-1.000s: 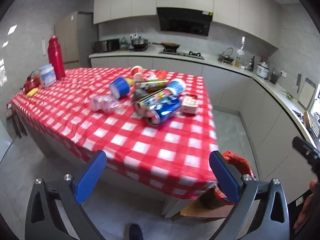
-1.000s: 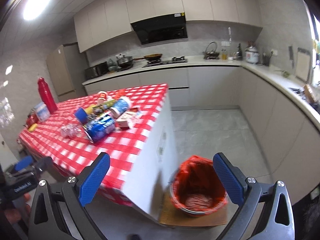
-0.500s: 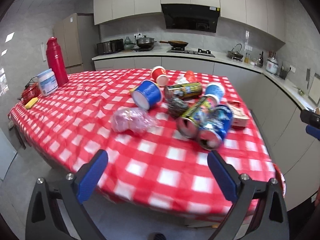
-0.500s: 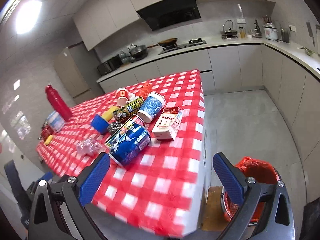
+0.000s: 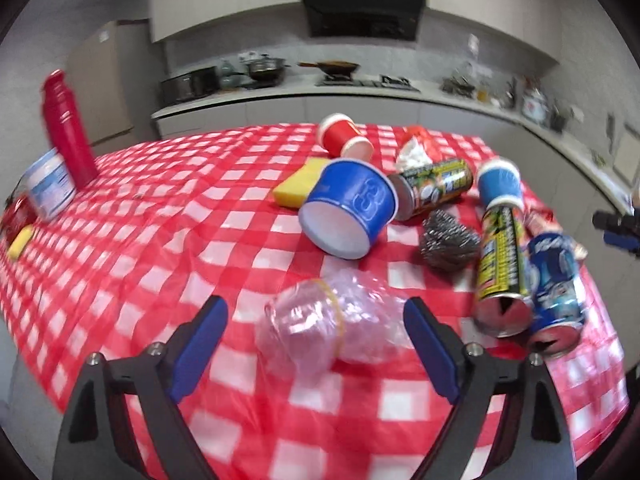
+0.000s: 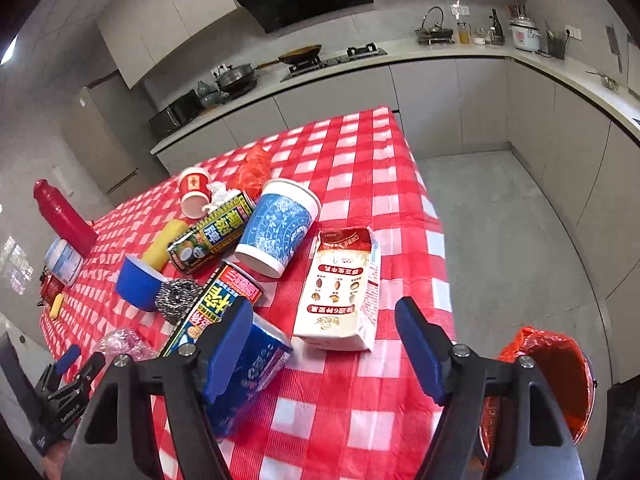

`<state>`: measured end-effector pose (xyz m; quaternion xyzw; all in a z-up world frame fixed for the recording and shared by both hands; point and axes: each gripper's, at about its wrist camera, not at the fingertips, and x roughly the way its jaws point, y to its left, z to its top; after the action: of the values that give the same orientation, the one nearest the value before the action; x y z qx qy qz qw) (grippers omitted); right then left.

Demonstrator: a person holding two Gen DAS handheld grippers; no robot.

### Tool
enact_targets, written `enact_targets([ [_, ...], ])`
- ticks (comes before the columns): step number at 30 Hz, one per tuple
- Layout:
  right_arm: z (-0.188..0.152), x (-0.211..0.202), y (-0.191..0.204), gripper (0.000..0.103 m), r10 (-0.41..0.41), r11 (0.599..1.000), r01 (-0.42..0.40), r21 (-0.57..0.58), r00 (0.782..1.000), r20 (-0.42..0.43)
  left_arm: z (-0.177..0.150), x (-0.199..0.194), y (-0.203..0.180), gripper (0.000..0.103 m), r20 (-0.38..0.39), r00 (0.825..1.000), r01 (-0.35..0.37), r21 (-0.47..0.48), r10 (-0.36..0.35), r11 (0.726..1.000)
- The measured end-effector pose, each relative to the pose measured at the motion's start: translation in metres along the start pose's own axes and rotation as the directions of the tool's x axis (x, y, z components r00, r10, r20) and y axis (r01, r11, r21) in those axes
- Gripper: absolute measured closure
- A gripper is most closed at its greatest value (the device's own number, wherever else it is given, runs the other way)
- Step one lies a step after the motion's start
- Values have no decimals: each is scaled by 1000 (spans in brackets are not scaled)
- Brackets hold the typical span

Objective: Collect trash
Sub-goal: 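Grasp the clear plastic bag with the left tool while the right tool grasps the milk carton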

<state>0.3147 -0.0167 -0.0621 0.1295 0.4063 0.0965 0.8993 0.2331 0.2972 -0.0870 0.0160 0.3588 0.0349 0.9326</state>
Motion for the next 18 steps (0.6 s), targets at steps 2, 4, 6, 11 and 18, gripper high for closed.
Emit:
enact_targets([
  [2, -1, 11, 1, 28, -9, 1000, 9, 16, 1000, -16, 3, 12, -3, 13, -21, 999, 40, 39, -40, 998],
  [4, 0, 20, 0, 28, -14, 999, 15, 31, 1000, -24, 7, 25, -5, 13, -44, 997, 66, 57, -64, 996],
  [6, 1, 26, -1, 28, -22, 999, 23, 49, 999, -29, 9, 36, -7, 13, -70, 995, 82, 64, -77, 995],
  [11, 8, 37, -2, 28, -35, 997, 37, 66, 999, -35, 16, 40, 9, 23, -74, 991, 109, -35, -111, 993],
  [18, 18, 65, 3, 28, -57, 997, 61, 47, 994, -95, 20, 25, 35, 24, -6, 999, 40, -112, -41, 993],
])
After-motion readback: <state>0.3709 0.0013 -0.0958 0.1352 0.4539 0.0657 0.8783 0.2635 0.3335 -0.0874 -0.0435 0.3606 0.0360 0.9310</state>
